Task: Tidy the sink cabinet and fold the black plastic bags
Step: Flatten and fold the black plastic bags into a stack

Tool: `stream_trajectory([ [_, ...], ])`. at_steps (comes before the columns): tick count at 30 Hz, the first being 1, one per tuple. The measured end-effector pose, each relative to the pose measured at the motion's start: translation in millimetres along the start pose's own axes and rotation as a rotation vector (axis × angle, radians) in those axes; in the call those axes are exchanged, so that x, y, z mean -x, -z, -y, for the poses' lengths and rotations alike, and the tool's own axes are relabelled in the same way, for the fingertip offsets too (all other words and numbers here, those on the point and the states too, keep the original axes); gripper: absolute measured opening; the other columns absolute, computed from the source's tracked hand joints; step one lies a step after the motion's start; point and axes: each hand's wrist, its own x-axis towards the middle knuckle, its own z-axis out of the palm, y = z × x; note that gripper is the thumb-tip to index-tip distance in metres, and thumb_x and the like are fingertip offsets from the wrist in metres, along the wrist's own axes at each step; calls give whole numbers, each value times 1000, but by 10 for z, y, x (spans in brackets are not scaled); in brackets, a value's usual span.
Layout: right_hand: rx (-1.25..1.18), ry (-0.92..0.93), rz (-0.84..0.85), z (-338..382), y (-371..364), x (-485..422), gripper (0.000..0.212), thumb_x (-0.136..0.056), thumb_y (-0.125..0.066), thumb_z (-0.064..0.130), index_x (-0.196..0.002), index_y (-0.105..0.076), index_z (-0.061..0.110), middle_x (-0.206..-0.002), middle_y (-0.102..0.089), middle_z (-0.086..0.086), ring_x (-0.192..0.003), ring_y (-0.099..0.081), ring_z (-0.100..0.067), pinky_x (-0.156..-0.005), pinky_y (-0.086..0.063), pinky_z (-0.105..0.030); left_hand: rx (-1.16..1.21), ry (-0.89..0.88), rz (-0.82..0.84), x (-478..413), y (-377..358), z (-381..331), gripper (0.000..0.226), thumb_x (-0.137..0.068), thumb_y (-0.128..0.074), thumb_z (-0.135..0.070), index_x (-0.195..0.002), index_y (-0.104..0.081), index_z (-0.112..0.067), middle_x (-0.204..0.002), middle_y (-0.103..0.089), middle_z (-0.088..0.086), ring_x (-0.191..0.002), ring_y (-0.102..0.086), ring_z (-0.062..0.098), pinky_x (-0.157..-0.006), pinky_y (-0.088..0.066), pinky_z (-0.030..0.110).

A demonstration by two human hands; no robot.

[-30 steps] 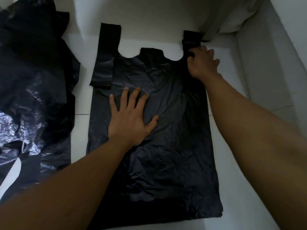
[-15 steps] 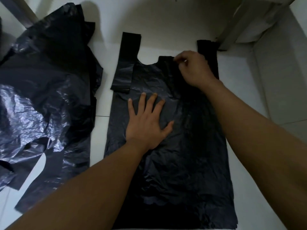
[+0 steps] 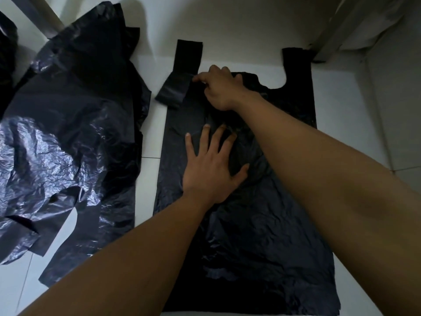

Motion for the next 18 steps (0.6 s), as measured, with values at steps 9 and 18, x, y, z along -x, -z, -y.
stream_trajectory([
  [9, -105, -177, -31, 98, 93, -273, 59, -102, -31, 36, -158, -12, 29, -158, -31, -7, -141, -34, -29, -116, -14, -56, 16, -4, 9, 8, -2, -5, 79, -91, -29, -77, -154, -27, -29, -165, -18, 0, -155, -3, 29, -118, 0, 67],
  [18, 138, -87, -96, -62, 14, -186, 51, -103, -29, 34, -153, -31, 29, -148, -32, -10, -134, -31, -34, -108, -23, -55, 18, 4, -5, 2, -13, -2, 78, -90, -30, -76, -153, -29, -30, -165, -19, -1, -154, -3, 29, -118, 0, 66],
])
